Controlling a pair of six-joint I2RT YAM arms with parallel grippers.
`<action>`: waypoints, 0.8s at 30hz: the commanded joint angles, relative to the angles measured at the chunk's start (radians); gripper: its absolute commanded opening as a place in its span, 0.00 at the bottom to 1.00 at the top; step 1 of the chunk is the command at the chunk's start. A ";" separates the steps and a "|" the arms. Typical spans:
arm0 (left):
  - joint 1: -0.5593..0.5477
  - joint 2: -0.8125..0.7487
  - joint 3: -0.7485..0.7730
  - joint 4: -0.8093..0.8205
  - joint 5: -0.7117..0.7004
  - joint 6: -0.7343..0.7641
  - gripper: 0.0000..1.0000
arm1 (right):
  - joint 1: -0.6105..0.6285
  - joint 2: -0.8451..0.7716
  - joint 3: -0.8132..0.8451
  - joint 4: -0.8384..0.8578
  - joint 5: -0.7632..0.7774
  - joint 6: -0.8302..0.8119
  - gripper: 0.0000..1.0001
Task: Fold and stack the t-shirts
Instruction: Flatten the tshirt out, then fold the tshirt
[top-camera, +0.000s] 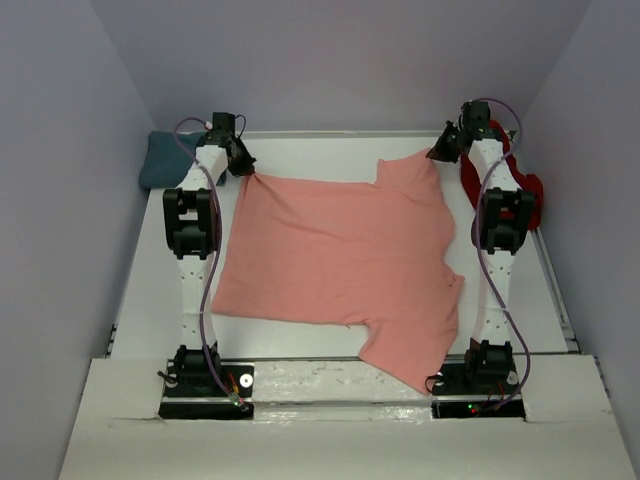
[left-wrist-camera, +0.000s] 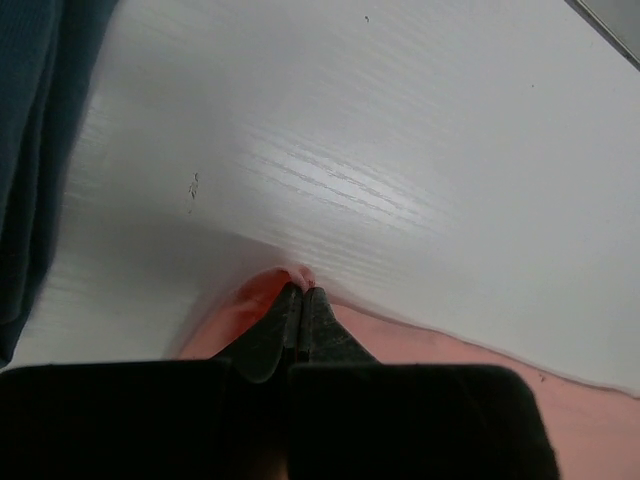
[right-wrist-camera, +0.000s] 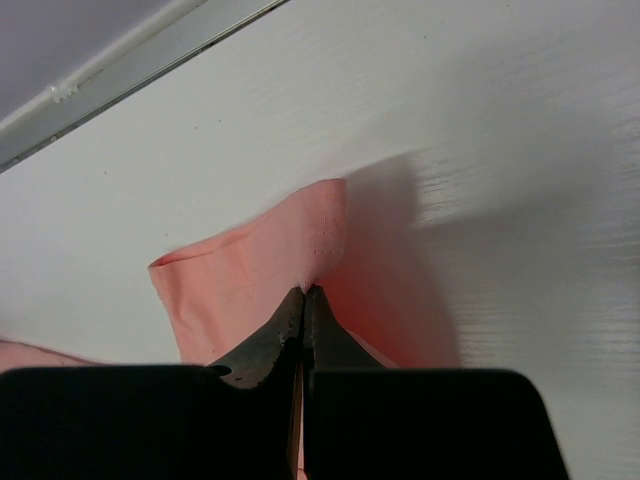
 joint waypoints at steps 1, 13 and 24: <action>0.008 -0.007 0.049 0.005 0.036 -0.010 0.00 | -0.014 -0.068 0.033 0.050 -0.028 0.005 0.00; 0.019 -0.024 0.034 -0.012 0.031 0.028 0.00 | -0.014 -0.154 -0.066 0.058 -0.039 -0.018 0.00; 0.060 -0.067 -0.005 -0.009 0.028 0.040 0.00 | -0.023 -0.217 -0.112 0.056 -0.042 -0.023 0.00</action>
